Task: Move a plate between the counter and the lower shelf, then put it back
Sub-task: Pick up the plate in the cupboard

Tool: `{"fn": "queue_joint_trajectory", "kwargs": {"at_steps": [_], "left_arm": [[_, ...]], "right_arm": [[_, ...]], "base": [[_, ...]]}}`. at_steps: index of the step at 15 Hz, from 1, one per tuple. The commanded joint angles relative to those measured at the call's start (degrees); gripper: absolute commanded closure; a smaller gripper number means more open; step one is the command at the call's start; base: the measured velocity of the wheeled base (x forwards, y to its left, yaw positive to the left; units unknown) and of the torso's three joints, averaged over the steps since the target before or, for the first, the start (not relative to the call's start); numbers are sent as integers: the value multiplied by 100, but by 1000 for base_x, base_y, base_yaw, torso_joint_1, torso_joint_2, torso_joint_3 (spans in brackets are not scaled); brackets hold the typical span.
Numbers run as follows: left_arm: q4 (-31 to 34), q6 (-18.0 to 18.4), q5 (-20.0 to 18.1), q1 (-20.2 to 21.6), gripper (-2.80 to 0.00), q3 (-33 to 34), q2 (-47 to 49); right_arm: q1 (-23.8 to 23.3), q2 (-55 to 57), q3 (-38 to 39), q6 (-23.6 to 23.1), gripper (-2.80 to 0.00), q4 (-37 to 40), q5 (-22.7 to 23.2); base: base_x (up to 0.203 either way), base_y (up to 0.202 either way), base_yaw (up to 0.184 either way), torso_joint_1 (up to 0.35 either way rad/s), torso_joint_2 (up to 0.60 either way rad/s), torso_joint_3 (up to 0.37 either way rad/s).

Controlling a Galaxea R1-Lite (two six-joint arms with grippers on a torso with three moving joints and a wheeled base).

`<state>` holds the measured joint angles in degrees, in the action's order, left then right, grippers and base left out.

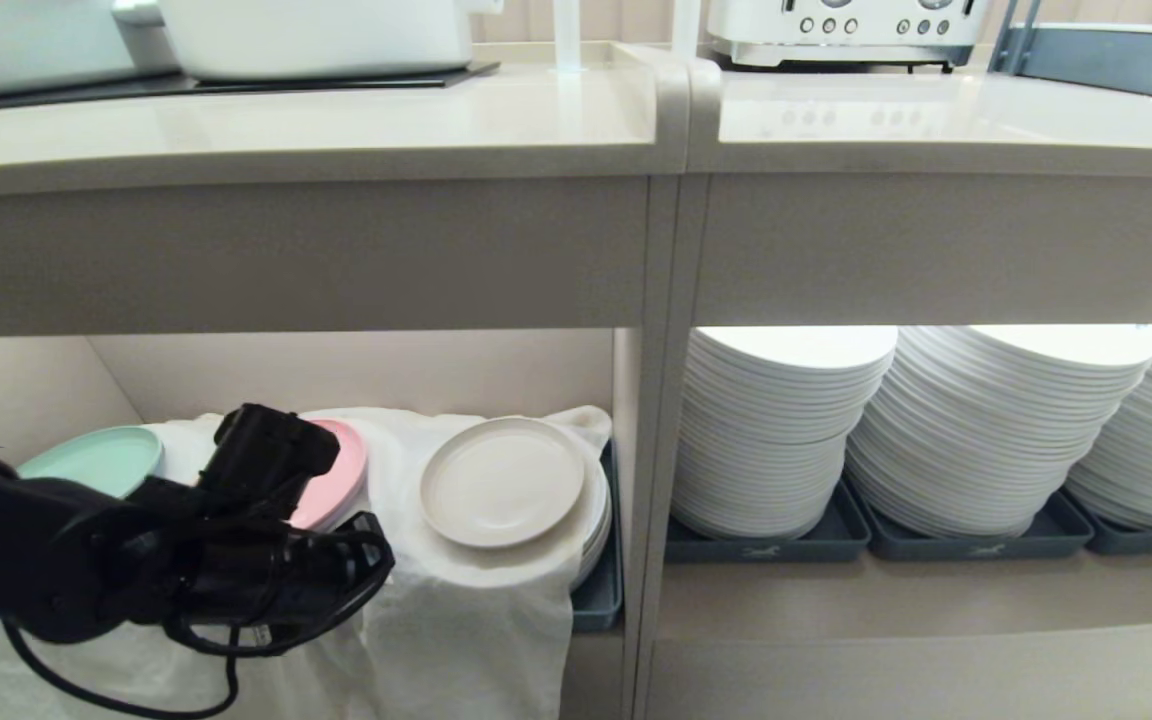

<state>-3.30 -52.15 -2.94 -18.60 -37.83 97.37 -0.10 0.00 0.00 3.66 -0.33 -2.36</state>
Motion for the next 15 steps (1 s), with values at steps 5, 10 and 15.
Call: {"fn": "queue_joint_trajectory", "kwargs": {"at_steps": [5,10,15], "left_arm": [[-14,433,223,-28,0,986,-979],[2,1193,521,-1,0,1519,-1828],[-18,2210,1166,32,0,1890,-2496]], "right_arm": [[1,0,0,3,0,-2,-1],[1,0,0,3,0,-2,-1],[1,0,0,3,0,-2,-1]], "base": [[0,0,0,0,0,0],[0,0,0,0,0,0],[0,0,0,0,0,0]]}}
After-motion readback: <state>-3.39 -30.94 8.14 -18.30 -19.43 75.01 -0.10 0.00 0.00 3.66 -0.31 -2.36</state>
